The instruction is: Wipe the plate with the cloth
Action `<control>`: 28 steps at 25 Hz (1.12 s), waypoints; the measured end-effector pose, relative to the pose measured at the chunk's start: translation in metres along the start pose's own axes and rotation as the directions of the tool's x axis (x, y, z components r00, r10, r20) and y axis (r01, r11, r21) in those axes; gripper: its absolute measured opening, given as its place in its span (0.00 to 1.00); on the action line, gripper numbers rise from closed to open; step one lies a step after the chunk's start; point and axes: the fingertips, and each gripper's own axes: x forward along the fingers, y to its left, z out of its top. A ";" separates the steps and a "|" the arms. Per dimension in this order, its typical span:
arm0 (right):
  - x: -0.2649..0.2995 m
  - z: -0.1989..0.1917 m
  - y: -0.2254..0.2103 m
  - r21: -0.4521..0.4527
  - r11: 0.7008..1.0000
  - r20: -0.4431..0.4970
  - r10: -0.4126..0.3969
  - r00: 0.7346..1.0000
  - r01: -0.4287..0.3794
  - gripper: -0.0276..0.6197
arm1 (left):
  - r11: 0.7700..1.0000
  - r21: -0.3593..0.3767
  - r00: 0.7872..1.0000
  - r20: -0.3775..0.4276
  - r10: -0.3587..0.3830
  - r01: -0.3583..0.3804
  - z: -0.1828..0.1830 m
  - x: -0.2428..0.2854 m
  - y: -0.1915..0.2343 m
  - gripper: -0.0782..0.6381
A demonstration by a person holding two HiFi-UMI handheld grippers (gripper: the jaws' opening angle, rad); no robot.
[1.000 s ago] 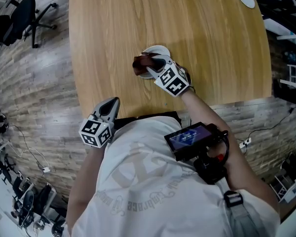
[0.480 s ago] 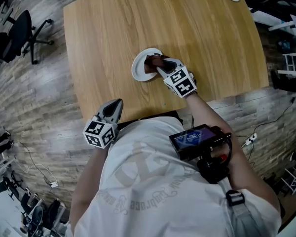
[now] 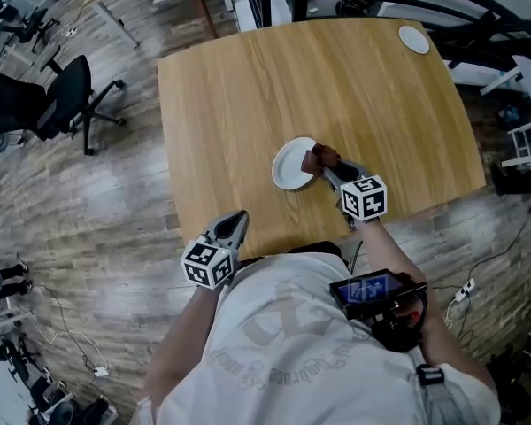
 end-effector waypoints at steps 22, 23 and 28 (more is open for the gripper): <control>-0.121 0.020 0.118 -0.109 0.991 0.330 0.115 0.937 -0.083 0.24 | 0.969 0.150 0.977 0.044 -0.206 0.198 0.038 0.000 -0.032 0.13; -0.125 0.017 0.117 -0.102 0.992 0.333 0.107 0.937 -0.077 0.24 | 0.968 0.149 0.977 0.039 -0.211 0.203 0.036 0.001 -0.035 0.13; -0.131 0.008 0.115 -0.098 0.993 0.328 0.097 0.940 -0.068 0.24 | 0.964 0.156 0.974 0.028 -0.223 0.216 0.029 0.000 -0.047 0.13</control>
